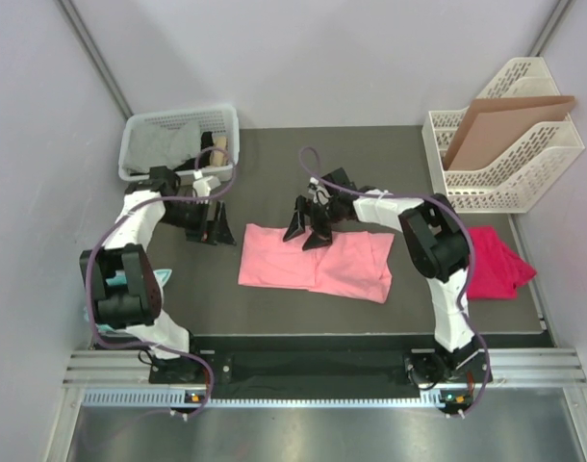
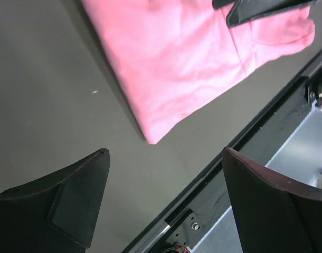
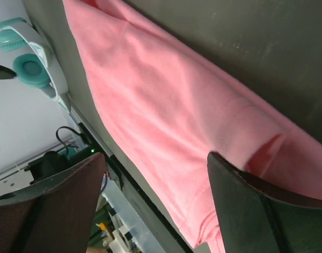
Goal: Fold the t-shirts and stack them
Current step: Fold the tshirt
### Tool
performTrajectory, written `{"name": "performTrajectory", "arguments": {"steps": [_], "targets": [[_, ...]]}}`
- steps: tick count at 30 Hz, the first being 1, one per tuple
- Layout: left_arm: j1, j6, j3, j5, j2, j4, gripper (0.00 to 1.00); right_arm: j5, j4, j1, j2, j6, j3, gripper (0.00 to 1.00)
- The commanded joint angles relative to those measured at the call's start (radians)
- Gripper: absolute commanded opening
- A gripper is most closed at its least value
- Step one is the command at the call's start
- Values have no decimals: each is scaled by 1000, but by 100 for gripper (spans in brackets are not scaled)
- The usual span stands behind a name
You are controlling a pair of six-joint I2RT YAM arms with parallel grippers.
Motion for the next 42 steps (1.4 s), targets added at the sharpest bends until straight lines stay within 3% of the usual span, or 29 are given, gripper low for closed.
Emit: {"name": "performTrajectory", "arguments": {"steps": [1, 5, 16, 23, 28, 32, 36, 40, 42], "targets": [[-104, -12, -14, 2, 75, 34, 91, -53, 3, -33, -32, -41, 44, 79], [-179, -70, -18, -15, 138, 111, 90, -68, -26, -39, -180, -49, 33, 82], [-192, -81, -17, -76, 238, 209, 89, -87, -38, -81, -548, -24, -143, 83], [-195, -93, -9, -84, 281, 244, 88, -77, -38, -105, -688, -18, -283, 83], [-195, -95, -49, -166, 336, 310, 89, -79, -52, -140, -780, -4, -318, 83], [-198, -80, -60, -151, 384, 309, 88, -82, -70, -199, -852, 5, -332, 84], [-221, -80, -52, -116, 399, 294, 83, -79, -93, -225, -884, 4, -347, 84], [-244, -70, -52, -96, 382, 272, 53, -76, -92, -236, -892, 8, -375, 84], [-244, -60, -54, -99, 367, 255, 44, -74, -87, -237, -901, 11, -384, 84]]}}
